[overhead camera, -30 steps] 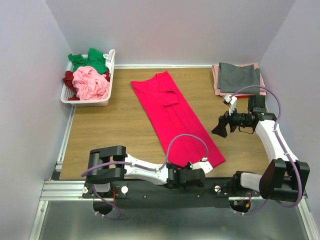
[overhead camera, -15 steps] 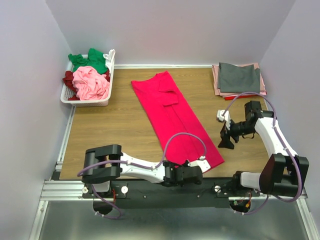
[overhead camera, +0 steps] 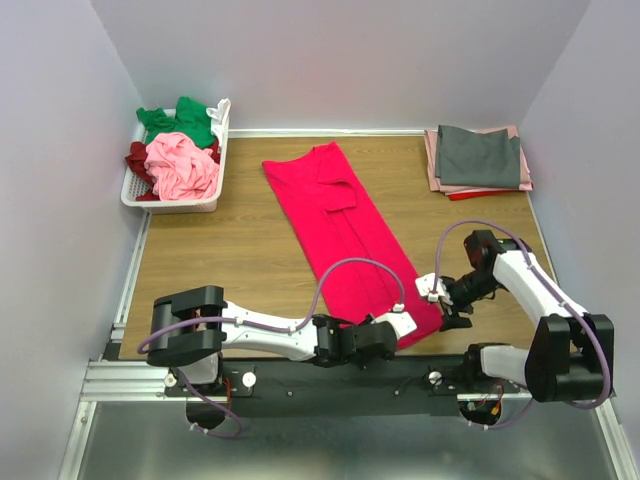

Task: Fold and stack the t-shirts
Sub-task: Fold the tshirt

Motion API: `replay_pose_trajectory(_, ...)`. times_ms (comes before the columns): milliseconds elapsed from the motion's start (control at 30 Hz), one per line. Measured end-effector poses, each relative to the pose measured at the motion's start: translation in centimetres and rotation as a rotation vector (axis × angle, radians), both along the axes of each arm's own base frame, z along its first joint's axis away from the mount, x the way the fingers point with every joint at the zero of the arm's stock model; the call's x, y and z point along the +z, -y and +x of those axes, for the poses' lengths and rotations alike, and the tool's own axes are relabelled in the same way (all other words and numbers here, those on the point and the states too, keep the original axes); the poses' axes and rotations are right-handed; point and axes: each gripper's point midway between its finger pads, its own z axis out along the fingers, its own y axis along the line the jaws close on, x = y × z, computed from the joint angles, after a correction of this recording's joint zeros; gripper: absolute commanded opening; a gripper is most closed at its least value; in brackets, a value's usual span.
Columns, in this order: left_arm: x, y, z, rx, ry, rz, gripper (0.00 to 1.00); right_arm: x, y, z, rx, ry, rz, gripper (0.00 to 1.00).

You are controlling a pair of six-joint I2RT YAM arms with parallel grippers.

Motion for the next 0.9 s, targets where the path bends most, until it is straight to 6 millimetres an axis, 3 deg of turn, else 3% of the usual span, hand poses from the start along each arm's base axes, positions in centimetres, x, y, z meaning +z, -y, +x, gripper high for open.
replay_pose_trajectory(267,0.0,0.2,0.1,-0.003,-0.018,-0.009,0.0,-1.8,-1.4,0.0,0.18,0.066,-0.117,0.71)
replay_pose_trajectory(600,-1.0,-0.7,-0.5,-0.018,-0.052,0.013,0.0,-3.7,-0.2,0.4,0.251,0.113,-0.254,0.67)
replay_pose_trajectory(900,-1.9,-1.7,-0.9,-0.027,-0.068,0.041,0.0,-4.7,-0.2,1.0,0.28,0.161,-0.305,0.56)
